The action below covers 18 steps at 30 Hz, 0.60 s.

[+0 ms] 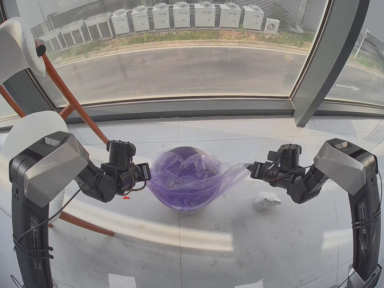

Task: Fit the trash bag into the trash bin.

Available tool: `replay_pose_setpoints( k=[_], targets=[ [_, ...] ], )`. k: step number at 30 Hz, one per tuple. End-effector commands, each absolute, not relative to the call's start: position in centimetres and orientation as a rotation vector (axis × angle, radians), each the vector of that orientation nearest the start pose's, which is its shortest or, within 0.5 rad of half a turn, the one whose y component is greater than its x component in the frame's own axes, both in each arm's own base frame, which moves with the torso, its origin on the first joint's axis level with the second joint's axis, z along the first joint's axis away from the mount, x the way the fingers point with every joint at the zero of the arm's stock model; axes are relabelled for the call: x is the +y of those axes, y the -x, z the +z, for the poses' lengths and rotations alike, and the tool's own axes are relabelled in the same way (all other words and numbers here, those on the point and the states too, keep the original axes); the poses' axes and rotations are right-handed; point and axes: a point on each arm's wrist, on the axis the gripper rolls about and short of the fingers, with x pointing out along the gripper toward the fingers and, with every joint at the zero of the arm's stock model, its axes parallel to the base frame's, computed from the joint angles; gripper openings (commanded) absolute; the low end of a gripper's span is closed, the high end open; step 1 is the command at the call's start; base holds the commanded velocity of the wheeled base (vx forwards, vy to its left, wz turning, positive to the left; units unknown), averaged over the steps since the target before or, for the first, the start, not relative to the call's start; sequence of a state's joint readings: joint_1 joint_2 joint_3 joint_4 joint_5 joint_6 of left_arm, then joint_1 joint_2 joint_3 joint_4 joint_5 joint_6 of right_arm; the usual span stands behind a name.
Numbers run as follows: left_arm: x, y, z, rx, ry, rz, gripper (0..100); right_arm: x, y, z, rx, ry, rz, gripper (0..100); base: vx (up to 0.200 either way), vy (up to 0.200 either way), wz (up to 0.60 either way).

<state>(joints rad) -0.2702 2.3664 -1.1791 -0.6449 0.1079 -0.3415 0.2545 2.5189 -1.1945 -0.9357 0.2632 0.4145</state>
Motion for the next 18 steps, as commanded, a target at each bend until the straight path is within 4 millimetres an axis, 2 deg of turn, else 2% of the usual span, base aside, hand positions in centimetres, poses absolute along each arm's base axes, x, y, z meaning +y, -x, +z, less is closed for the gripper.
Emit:
replay_pose_setpoints(
  k=[1,3,6,10,13,16,17,18],
  targets=[
    [-11.6,-42.0,1.9,0.569,0.267,-0.052,0,11.3,-41.9,-0.4,0.529,-0.420,0.416,100,0.000,0.000,0.00],
    [-11.7,-41.8,1.8,0.577,0.271,-0.053,0,11.2,-40.3,0.5,0.564,-0.437,0.442,100,0.000,0.000,0.00],
    [-11.8,-41.5,1.6,0.587,0.268,-0.055,0,11.3,-35.7,1.4,0.686,-0.469,0.567,100,0.000,0.000,0.00],
    [-11.9,-41.5,1.6,0.585,0.265,-0.057,0,11.7,-31.3,2.9,0.773,-0.490,0.715,100,0.000,0.000,0.00],
    [-12.0,-41.5,1.6,0.586,0.265,-0.060,0,12.2,-29.2,4.1,0.813,-0.513,0.858,100,0.000,0.000,0.00],
    [-12.0,-41.5,1.6,0.586,0.265,-0.060,0,12.8,-28.7,4.3,0.834,-0.529,0.894,100,0.000,0.000,0.00],
    [-12.1,-41.5,1.7,0.574,0.268,-0.064,0,14.8,-28.3,4.6,0.874,-0.577,0.916,100,0.000,0.000,0.00],
    [-12.1,-41.6,1.9,0.561,0.270,-0.067,0,15.7,-28.5,5.0,0.883,-0.611,0.918,100,0.000,0.000,0.00]
  ],
)
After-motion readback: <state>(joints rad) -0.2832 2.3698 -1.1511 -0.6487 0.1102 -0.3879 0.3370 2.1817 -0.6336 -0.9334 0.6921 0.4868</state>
